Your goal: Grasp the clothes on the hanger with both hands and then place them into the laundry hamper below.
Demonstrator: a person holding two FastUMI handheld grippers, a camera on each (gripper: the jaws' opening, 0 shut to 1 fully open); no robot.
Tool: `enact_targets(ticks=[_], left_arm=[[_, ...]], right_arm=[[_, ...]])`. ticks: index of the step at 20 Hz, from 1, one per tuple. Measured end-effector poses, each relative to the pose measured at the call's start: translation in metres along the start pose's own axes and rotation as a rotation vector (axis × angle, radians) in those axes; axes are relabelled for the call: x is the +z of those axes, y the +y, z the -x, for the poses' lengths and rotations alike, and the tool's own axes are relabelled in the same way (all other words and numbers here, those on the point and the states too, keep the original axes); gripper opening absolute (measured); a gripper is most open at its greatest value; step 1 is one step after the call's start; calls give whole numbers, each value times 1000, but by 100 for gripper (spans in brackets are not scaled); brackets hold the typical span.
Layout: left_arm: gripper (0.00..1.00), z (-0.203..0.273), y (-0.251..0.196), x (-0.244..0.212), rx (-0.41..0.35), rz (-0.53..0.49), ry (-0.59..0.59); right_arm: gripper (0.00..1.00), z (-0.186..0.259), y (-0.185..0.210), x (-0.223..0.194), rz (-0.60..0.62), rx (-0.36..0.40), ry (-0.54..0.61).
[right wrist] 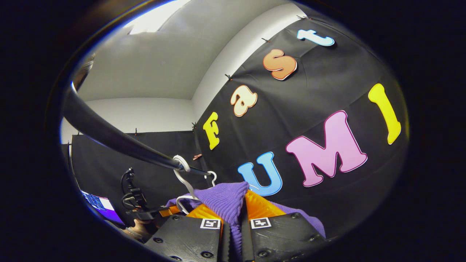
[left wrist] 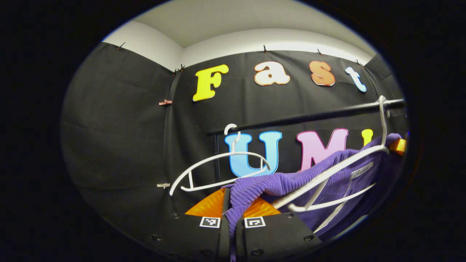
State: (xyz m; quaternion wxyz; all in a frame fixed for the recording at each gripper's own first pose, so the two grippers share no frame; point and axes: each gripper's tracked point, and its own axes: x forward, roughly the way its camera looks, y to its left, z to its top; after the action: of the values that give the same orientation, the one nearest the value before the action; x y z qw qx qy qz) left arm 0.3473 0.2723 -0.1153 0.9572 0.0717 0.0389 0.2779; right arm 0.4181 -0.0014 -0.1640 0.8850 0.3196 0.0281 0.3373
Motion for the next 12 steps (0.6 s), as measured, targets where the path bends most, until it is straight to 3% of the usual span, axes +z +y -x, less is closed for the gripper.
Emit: enact_targets(ticks=[3,7,10,11,12], left_arm=[[10,-10,-14,-46,-31,74,92],[10,12,-58,-92,-93,99,172],[10,34,-97,-101,-171,112,207],[10,38,-106,-103,-195,115,223],[10,42,-116,-106,-220,116,234]], right_arm=[[15,0,-2,-7,-10,5,25],[15,9,-19,2,-15,-29,6],[15,25,-63,7,22,-152,1],[10,33,-79,2,16,-201,13],[15,42,-94,-3,14,-247,26]])
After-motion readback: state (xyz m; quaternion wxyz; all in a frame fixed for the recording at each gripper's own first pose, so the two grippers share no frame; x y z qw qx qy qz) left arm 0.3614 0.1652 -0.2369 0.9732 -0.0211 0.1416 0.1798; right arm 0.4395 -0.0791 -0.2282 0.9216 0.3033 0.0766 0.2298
